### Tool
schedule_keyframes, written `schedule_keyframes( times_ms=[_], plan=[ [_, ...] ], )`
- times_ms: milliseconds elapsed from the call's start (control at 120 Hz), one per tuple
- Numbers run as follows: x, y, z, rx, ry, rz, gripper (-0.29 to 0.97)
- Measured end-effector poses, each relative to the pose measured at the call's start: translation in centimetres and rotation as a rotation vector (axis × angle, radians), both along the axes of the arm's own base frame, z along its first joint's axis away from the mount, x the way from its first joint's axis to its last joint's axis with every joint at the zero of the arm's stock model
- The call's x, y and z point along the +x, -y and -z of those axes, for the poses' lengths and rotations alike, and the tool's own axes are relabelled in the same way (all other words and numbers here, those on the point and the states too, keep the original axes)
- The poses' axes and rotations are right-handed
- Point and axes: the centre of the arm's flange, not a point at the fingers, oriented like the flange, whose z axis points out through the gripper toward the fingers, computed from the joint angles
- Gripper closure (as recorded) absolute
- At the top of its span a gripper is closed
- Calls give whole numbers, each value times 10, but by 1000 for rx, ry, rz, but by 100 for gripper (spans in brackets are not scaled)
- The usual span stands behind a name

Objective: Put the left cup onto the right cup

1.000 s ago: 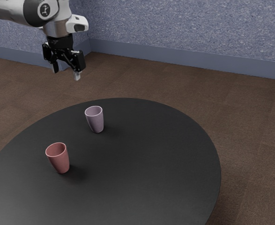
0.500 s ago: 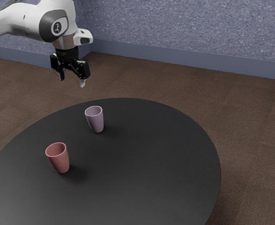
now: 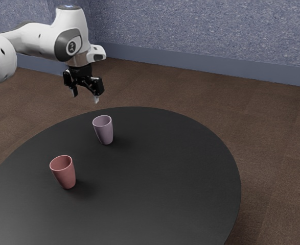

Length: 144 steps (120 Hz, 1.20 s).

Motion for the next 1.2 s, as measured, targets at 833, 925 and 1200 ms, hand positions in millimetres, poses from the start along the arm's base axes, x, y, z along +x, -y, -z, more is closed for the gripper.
schedule_keyframes(
  times_ms=[833, 925, 1200],
  plan=[
    [28, 9, 76, -47, 0, -25, 0],
    [31, 9, 86, -54, 2, -28, 0],
    [39, 18, 94, -65, 21, -19, 0]
  ],
)
